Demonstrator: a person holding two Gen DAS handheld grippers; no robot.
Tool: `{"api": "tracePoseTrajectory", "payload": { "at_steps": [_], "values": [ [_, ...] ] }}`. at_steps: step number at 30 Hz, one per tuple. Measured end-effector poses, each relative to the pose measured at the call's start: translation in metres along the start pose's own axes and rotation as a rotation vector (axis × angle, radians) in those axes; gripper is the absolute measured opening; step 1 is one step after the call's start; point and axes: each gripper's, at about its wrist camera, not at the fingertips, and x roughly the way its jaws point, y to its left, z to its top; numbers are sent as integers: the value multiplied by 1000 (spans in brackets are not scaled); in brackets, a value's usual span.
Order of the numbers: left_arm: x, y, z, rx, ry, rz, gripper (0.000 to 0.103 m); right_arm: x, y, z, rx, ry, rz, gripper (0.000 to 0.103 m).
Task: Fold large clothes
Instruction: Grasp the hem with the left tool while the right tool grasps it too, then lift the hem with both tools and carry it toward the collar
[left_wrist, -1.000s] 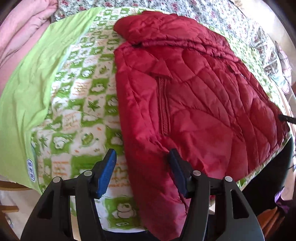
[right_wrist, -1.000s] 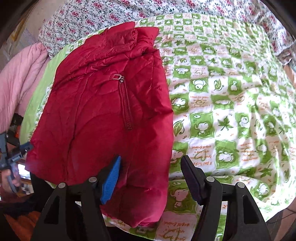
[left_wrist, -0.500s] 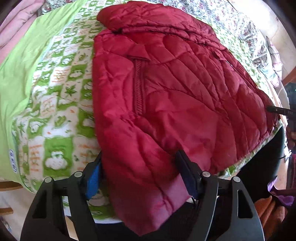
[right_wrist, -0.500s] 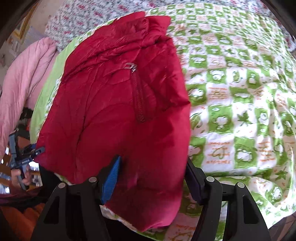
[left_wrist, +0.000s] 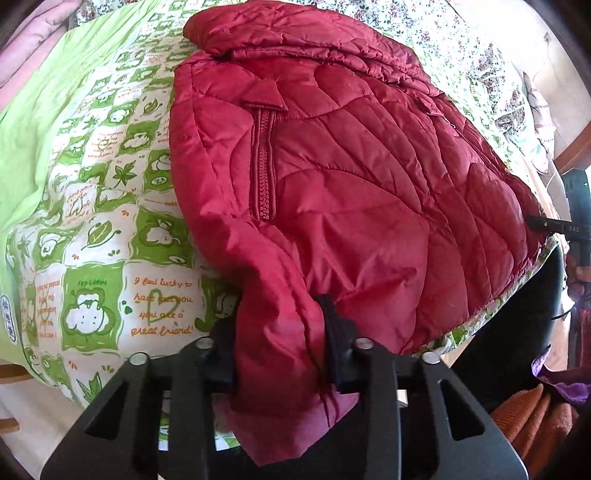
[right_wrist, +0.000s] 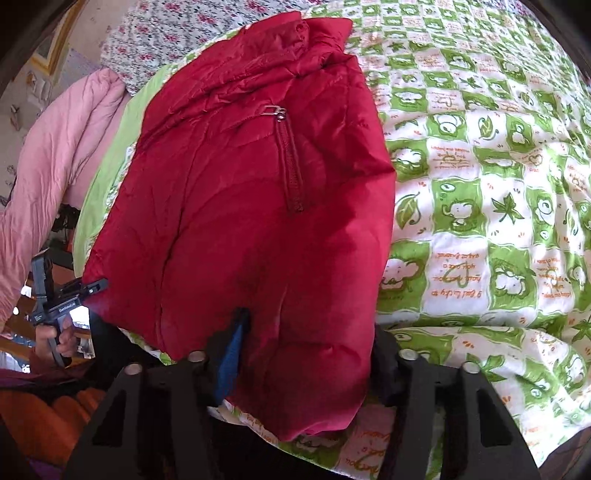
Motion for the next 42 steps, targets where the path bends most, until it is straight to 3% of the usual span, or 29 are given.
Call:
{"api": "tracePoseTrajectory", "payload": {
  "at_steps": [3,9,22,31,42],
  "values": [
    [-8,-2,2,3,-43,-16,19,-5,5,-2,-12,-24,31,29],
    [-38,-3,11,5,-157,-59,15,-25,20,3,-50,-116,89,23],
    [-88,-4,46,23,-341,-56,14,-59,29,32,-33,-308,199,21],
    [-112,3,91,-2,-477,-61,14,-80,29,61,-19,-423,216,21],
    [-113,9,162,-12,-558,-35,14,-86,37,134,-11,-544,226,21]
  ]
}}
